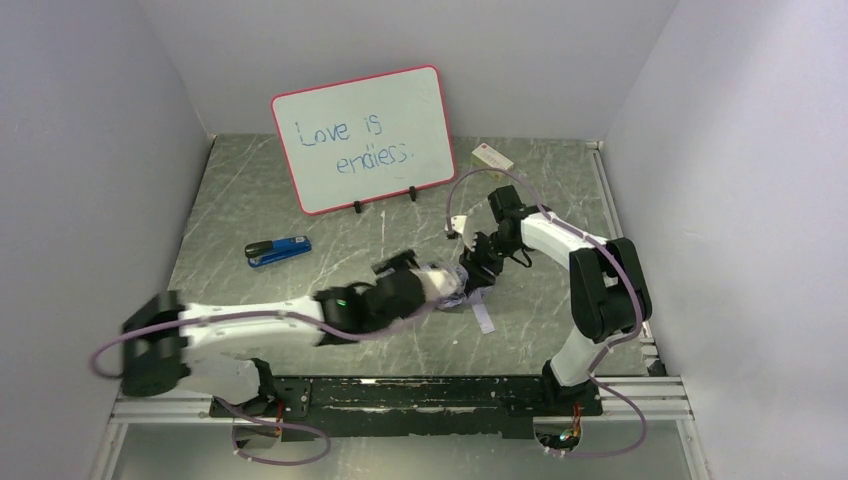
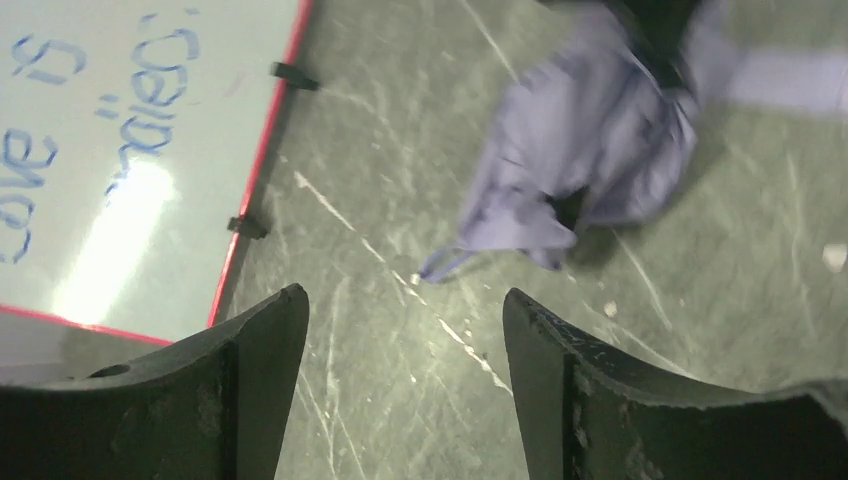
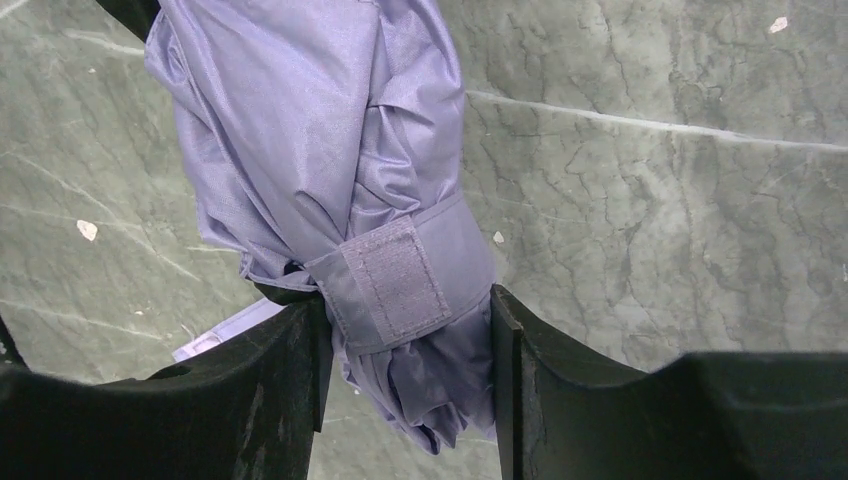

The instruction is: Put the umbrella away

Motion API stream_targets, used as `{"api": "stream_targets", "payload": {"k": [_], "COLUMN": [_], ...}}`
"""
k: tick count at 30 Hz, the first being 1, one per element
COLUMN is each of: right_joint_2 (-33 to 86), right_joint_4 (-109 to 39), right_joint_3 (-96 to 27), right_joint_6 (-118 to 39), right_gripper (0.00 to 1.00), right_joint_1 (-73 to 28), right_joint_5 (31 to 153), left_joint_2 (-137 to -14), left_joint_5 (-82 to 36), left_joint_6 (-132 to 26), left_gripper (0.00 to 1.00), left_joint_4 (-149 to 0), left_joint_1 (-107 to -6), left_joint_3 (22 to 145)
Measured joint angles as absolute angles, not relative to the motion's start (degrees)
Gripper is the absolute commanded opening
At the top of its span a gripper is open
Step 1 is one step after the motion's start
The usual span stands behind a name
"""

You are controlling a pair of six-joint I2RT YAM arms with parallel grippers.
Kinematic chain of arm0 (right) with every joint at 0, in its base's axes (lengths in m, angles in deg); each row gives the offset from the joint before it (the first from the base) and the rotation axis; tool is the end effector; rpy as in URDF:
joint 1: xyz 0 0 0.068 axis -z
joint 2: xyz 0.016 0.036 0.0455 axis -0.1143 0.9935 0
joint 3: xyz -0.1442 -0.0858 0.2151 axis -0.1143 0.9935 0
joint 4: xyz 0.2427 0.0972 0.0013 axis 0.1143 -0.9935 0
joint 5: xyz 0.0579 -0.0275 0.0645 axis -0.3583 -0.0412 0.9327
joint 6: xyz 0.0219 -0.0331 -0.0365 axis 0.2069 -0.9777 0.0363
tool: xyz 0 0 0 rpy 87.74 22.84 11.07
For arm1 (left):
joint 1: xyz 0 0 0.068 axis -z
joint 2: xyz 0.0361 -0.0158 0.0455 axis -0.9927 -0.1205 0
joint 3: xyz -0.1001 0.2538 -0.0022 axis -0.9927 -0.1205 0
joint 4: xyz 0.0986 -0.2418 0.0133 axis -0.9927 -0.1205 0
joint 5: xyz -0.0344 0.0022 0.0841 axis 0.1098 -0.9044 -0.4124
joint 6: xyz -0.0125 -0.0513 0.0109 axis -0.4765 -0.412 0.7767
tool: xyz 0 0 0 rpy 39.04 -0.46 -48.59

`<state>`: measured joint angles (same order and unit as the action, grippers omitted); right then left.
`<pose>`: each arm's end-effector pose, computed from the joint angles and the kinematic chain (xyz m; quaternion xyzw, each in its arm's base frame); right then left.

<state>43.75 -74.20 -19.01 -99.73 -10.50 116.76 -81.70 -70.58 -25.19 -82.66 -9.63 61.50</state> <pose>0.2905 0.1093 0.1687 -0.5765 0.7614 0.2325 0.1842 0.1074 -0.2828 0.2384 0.4911 0.7025 0.0632 0.5111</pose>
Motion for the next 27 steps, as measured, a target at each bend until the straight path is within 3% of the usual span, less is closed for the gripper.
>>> {"api": "stream_targets", "payload": {"k": [4,8,18,27], "right_joint_2": [41.28,38.15,30.3,27.92], "right_joint_4": [-70.92,-66.2,-54.09,-47.14], "right_joint_3": [-16.19,-12.23,-2.03,1.86], "right_joint_6": [-98.81,-97.72,-96.54,-96.25], "right_gripper": [0.35,0.32,0.27,0.26], "right_joint_1": [-11.63,-13.19,-18.13,-21.14], "right_joint_5": [114.6,111.58,102.49,96.85], "left_joint_2": [-66.83,-63.62,-83.12,-103.73], "left_joint_5": [-60.61,-49.47,-21.21,3.03], "left_joint_6": [-30.75,-34.0,-40.56,-35.09], "left_gripper": [0.77,0.77,0.79,0.81], "left_joint_4": [-81.94,-78.62,-71.62,-76.41], "left_joint_1": [-20.86,-34.33,-51.79,-52.47], "left_joint_3": [59.64,59.34,67.58,85.37]}}
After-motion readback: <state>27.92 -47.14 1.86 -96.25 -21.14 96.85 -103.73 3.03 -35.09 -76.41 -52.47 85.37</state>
